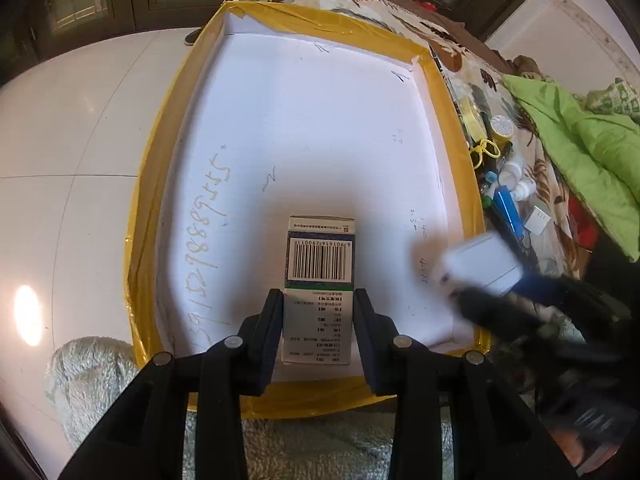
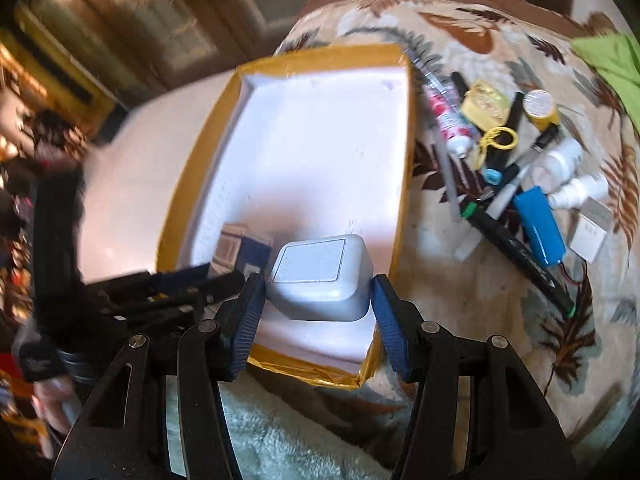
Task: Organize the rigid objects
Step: 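Grasp the barcode medicine box with the left tool while the right tool grasps the white charger, both into tray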
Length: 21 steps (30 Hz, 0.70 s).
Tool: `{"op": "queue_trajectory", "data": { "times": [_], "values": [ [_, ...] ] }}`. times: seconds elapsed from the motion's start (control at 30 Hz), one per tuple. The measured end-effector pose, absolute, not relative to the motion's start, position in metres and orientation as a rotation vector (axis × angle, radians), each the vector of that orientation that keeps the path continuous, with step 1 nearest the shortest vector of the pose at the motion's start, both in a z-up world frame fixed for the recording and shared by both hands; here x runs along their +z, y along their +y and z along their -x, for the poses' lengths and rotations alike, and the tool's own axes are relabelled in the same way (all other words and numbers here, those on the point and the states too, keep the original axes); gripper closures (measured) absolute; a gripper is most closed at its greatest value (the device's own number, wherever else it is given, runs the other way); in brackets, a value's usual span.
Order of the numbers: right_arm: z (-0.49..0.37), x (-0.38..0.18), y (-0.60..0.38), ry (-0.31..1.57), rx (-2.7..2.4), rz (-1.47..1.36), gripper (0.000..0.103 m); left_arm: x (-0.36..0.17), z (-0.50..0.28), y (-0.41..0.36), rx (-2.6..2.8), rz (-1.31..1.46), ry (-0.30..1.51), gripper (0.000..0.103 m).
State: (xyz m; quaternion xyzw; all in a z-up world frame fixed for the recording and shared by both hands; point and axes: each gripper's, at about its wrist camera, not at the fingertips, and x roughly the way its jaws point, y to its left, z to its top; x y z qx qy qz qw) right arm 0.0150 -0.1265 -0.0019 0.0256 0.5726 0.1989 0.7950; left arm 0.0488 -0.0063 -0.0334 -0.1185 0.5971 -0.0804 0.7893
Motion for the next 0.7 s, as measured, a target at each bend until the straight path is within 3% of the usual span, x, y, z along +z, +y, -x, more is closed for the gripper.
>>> {"op": "queue_trajectory", "data": {
  "times": [0.4,0.53,0.7],
  "values": [
    [-0.010,-0.034,-0.095,1.353,0.446,0.115,0.048,-0.037,-0.050,0.010,-0.178,0.350,1.259,0.067],
    [-0.007,-0.035,-0.090,1.354,0.455,0.152,0.047,-0.045,-0.050,0.014,-0.190,0.413,1.275,0.048],
    [-0.005,-0.029,-0.084,1.323,0.470,0.185,0.047,-0.037,-0.048,0.019,-0.223,0.485,1.209,0.042]
  ]
}}
